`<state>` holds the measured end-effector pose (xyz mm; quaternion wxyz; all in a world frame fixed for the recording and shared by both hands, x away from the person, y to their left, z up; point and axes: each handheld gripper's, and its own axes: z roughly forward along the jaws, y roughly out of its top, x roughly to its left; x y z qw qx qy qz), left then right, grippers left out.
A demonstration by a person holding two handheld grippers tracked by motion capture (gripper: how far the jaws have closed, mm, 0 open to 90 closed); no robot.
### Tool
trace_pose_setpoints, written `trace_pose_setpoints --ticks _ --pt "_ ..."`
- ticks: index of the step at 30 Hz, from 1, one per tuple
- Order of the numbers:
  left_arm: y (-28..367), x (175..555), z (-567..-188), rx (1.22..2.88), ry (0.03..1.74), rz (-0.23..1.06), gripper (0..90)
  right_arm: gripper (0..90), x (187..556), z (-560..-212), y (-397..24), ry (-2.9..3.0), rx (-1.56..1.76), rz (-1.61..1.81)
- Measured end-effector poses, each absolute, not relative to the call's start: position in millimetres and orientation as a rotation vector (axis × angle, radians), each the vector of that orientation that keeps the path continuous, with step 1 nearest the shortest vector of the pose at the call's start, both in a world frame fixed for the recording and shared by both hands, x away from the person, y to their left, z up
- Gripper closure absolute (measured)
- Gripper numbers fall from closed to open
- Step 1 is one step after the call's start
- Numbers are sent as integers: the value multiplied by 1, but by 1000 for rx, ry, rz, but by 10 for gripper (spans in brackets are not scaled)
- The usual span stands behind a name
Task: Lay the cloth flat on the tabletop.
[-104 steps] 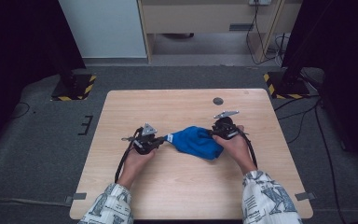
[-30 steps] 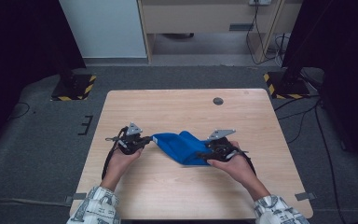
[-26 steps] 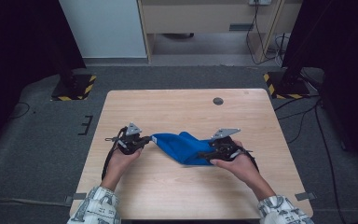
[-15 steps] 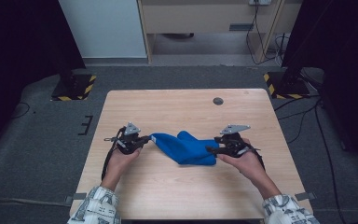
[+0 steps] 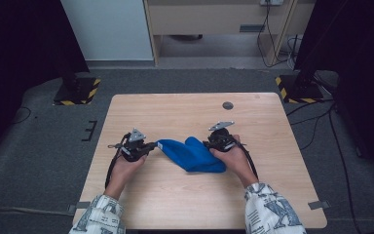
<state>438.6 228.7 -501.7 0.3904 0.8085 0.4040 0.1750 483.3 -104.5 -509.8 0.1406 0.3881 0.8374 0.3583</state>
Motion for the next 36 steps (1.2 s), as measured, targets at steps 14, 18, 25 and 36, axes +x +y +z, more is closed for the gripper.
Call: trace_pose_setpoints --ticks 14,18,25,36 --pt "228 438 -503 2064 1026 456 873 880 478 -522 -121 2487 1139 994" --pt "223 437 -502 2067 1014 455 873 885 471 -515 -130 2478 1135 1002" --pt "209 435 -496 2050 981 463 872 885 461 -494 -152 2401 1162 1099" --pt "221 435 -486 1978 1010 503 875 857 458 -477 -149 2381 1110 1170"
